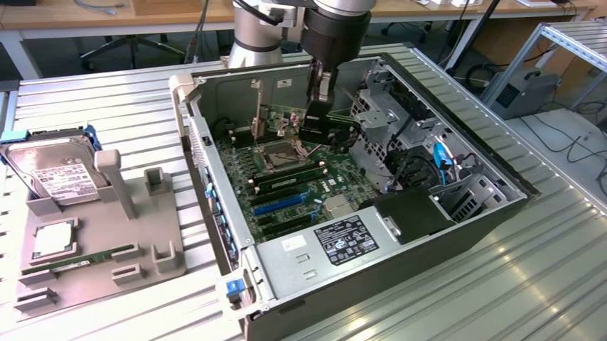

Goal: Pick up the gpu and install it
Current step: 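Insert the gpu into the slot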

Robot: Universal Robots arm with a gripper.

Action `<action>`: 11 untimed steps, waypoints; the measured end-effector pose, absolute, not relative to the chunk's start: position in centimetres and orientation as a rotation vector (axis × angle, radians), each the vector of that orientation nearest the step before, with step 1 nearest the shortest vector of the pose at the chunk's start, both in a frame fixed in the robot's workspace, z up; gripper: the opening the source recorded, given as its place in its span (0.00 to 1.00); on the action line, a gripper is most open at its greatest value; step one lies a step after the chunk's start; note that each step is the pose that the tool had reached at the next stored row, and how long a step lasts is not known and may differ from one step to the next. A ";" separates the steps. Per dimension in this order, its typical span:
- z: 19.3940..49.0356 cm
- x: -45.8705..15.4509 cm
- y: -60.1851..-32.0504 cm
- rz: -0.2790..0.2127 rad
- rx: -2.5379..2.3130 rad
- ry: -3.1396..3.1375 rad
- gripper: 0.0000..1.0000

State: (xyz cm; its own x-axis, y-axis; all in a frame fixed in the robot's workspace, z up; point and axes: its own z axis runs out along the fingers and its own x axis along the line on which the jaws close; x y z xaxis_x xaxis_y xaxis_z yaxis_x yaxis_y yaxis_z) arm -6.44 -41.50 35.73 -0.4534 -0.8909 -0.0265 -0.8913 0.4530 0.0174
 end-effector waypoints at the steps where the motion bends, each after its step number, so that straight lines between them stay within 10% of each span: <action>1: 35.7 -6.4 -41.5 0.045 -1.637 2.665 0.27; 11: 35.7 -6.4 -41.5 0.045 -1.658 2.652 0.27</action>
State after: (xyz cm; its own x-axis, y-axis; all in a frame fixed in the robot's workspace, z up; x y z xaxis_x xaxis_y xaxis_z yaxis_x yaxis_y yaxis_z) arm -6.44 -41.50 35.73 -0.4380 -0.8986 -0.0266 -0.8990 0.4377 0.0174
